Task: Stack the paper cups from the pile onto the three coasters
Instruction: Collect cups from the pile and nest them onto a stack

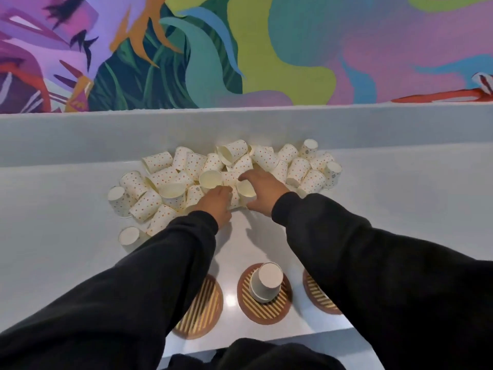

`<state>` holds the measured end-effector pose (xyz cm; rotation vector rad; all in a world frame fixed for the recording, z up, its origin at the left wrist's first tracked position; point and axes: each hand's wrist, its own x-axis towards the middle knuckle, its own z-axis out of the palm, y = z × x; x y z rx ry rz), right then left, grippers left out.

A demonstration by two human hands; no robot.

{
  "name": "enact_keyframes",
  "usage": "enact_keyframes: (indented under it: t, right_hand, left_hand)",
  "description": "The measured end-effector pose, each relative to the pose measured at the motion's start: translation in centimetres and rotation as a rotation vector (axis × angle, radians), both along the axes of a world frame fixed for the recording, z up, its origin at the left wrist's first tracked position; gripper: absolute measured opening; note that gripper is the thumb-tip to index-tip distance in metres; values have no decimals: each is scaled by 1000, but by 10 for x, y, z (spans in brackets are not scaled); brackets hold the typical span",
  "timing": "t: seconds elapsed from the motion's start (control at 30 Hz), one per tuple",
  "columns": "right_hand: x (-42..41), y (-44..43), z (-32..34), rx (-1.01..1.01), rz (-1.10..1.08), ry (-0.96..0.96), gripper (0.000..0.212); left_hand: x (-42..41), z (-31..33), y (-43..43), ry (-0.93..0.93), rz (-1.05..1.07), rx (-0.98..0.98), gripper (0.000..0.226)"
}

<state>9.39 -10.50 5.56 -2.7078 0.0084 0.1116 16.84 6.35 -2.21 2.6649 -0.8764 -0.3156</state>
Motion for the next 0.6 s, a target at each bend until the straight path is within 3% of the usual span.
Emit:
enact_keyframes:
  t: [0.17,0.37,0.6]
  right_hand:
    - [32,0,-33,-371,168,150,81]
    - [43,-5,-46,-392,96,302,78]
    - [39,-18,-39,-380,74,266,57]
  left_hand:
    - [0,-15,0,-139,-82,142,53]
    - [-7,-27,5,-94,-116,189,66]
    - [-11,-17,8,5,-37,57,60]
